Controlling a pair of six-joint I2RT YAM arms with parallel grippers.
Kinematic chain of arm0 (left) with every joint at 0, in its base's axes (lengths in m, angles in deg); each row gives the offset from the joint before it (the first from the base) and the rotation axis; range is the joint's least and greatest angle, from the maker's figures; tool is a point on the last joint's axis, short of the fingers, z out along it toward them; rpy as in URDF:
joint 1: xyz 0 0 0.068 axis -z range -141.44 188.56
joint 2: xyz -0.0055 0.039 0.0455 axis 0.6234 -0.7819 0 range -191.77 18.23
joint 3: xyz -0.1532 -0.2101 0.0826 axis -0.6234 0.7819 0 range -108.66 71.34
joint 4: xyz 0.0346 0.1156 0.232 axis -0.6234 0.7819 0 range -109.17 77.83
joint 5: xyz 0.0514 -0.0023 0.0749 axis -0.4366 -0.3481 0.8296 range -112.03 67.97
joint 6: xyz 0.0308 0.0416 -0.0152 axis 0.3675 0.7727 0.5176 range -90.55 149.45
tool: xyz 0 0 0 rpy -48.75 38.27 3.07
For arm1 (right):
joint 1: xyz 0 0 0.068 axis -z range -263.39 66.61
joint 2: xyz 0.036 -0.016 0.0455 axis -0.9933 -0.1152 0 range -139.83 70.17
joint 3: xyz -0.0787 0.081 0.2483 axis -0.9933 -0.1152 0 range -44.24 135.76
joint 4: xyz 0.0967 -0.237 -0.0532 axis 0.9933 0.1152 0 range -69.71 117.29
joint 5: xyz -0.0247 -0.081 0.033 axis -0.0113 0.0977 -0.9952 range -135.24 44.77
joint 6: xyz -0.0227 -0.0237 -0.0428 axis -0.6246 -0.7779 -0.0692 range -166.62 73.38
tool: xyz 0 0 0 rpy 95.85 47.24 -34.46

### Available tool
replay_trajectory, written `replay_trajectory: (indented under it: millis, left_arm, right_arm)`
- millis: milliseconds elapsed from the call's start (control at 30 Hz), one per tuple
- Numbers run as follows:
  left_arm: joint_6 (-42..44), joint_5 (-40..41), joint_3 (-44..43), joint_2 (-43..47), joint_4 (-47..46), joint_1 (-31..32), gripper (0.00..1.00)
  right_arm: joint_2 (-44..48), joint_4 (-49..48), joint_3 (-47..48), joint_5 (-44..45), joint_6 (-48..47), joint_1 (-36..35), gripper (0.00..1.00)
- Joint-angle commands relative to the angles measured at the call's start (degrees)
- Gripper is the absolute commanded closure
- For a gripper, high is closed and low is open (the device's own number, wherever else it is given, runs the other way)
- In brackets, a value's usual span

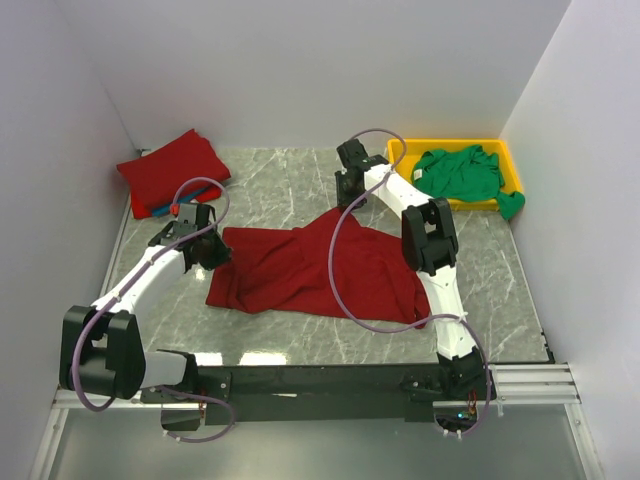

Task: Fold and stack the t-shirts
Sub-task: Flatten the tshirt out

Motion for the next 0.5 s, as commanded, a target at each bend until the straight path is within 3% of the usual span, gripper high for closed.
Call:
replay_trajectory:
  millis: [0, 33, 100, 467]
  left_arm:
    - [1.0, -0.8, -1.4, 0.5, -1.0, -0.4, 1.0]
    - [1.0, -0.8, -1.3, 0.2, -1.2, -0.4, 0.99]
    - [0.9, -0.9, -1.0, 0.0, -1.6, -0.7, 1.0]
    - [0.7, -1.2, -6.1, -7.9, -6.7, -3.7, 1.0]
  right_arm:
    - [-1.9, 1.7, 1.4, 2.0, 0.2, -0.4, 0.72]
    - [-1.8, 1.7, 1.2, 2.2, 0.4, -0.4, 0.89]
    - [-1.2, 1.5, 0.9, 1.4, 0.7, -0.3, 1.0]
    - [10.5, 0.0, -3.9, -2.8, 4.0, 5.2, 1.0]
